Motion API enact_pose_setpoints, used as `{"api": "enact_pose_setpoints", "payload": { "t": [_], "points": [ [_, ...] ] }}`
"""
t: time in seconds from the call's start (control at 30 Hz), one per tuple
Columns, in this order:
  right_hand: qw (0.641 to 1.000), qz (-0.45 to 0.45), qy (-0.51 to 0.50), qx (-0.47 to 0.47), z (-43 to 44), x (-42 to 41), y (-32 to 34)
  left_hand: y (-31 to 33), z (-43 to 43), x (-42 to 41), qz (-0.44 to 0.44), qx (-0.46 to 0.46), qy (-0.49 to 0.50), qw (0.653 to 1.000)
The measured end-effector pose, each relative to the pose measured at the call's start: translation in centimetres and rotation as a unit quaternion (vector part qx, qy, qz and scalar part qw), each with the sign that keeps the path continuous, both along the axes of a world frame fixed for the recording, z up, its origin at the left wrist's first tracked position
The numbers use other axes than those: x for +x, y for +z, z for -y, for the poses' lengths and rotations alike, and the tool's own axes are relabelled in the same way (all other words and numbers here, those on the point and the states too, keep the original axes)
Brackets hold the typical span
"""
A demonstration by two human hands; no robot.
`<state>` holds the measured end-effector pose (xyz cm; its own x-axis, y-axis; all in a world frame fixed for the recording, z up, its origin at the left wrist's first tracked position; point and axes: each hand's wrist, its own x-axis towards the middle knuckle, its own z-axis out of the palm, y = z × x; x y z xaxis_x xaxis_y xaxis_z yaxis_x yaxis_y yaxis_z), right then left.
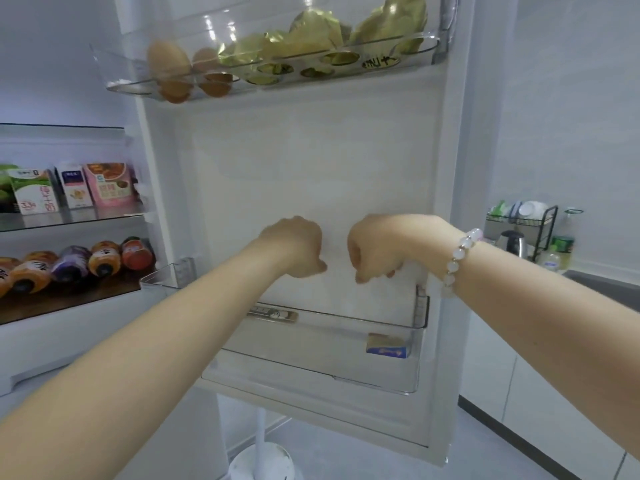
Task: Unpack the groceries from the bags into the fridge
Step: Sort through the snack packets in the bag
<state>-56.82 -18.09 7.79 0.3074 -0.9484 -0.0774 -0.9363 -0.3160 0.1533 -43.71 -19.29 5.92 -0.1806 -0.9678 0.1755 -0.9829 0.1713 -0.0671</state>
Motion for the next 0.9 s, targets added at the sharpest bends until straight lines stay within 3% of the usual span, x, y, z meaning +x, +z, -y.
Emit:
{"api": "enact_pose_setpoints", "payload": {
  "t": [0.07,0.17,0.3,0.4,0.47,0.57,0.7,0.8,0.9],
  "points": [
    [0.99,0.013,0.052,-0.131,-1.6,-0.2,1.5,0.1,-1.2,0.3,-0.02,-0.152,-0.025,0.988],
    [0.958,0.034,0.11,-0.264,-4.6,-1.8,3.4,-0.5,-2.1,-0.5,-0.061,-0.318,-0.113,0.939],
    [0.94,0.094,0.086,-0.317,-8.6,-6.1,4.9,-0.7,-3.1,-3.8,-0.136,-0.459,-0.239,0.845],
    [0.935,0.114,0.015,-0.336,-10.6,-10.3,4.6,-0.3,-4.4,-7.2,-0.195,-0.514,-0.293,0.782],
    [0.934,0.037,-0.055,-0.35,-11.4,-13.2,3.5,0.0,-5.3,-10.0,-0.215,-0.518,-0.335,0.757],
    [0.93,-0.06,-0.161,-0.325,-12.8,-17.7,1.3,-0.6,-6.3,-15.1,-0.2,-0.488,-0.389,0.756],
    [0.913,-0.073,-0.28,-0.288,-16.6,-23.2,-1.8,-2.4,-7.5,-22.0,-0.2,-0.385,-0.446,0.783],
    [0.874,-0.057,-0.359,-0.322,-20.0,-27.3,-4.1,-4.1,-8.8,-26.7,-0.165,-0.345,-0.461,0.801],
    [0.835,-0.048,-0.42,-0.351,-23.1,-31.3,-6.2,-6.2,-10.6,-30.5,-0.151,-0.33,-0.49,0.793]
  ]
}}
